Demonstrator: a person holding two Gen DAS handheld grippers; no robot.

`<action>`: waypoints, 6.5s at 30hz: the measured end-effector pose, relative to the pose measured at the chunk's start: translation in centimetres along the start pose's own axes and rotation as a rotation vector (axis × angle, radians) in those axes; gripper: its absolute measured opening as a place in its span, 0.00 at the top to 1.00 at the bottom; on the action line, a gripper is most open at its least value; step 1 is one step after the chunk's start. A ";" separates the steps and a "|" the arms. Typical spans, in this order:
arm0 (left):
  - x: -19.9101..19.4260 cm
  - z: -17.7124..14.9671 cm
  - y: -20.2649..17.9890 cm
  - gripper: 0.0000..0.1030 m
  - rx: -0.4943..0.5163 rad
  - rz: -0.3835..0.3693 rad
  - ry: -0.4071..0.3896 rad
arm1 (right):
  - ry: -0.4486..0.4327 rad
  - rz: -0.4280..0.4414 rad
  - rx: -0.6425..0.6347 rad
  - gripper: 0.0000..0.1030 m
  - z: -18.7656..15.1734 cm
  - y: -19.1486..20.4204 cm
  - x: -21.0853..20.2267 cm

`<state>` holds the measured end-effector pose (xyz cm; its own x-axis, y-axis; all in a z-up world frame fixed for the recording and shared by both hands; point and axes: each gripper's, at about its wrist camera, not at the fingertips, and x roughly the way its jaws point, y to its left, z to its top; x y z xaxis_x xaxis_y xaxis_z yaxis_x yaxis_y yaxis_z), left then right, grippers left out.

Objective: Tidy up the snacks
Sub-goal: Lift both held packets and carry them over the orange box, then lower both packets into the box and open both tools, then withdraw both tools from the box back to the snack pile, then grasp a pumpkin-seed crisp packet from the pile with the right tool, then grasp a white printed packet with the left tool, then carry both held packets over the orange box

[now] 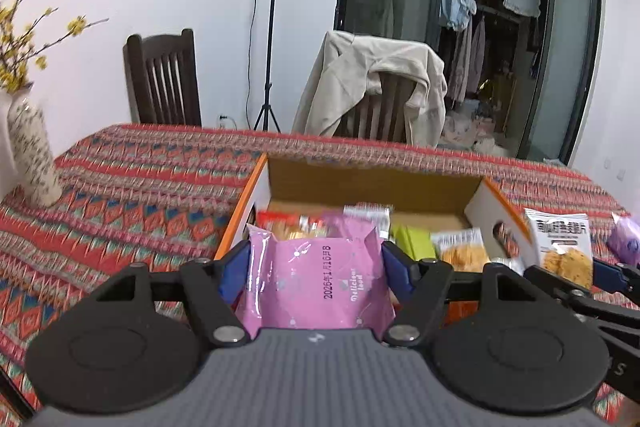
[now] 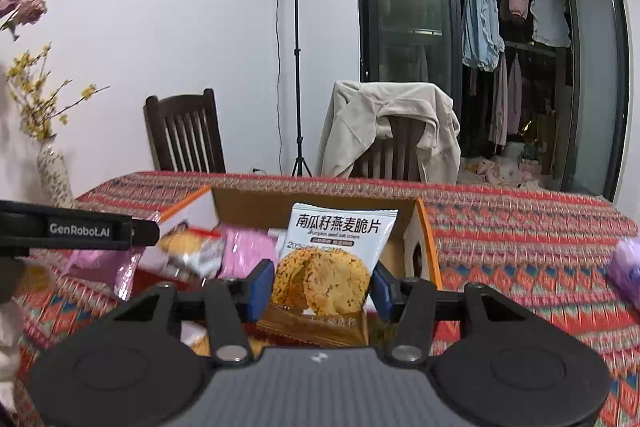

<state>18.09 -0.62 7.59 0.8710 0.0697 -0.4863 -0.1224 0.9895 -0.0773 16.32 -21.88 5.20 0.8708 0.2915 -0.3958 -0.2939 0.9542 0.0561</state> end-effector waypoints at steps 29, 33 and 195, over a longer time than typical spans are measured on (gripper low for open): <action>8.8 1.8 1.0 0.00 -0.070 0.002 -0.066 | 0.021 -0.007 0.023 0.14 1.2 -2.0 10.4; 8.6 1.8 1.1 0.00 -0.075 -0.003 -0.077 | 0.013 -0.009 0.045 0.00 1.2 -2.4 10.3; 4.2 -8.4 2.0 0.56 -0.052 -0.116 0.209 | 0.060 0.073 0.058 0.54 -6.4 -2.1 1.9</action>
<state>17.53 0.56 -1.97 0.7639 -0.0771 -0.6407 -0.0563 0.9811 -0.1853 16.12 -23.71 -1.51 0.8226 0.3571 -0.4426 -0.3306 0.9335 0.1387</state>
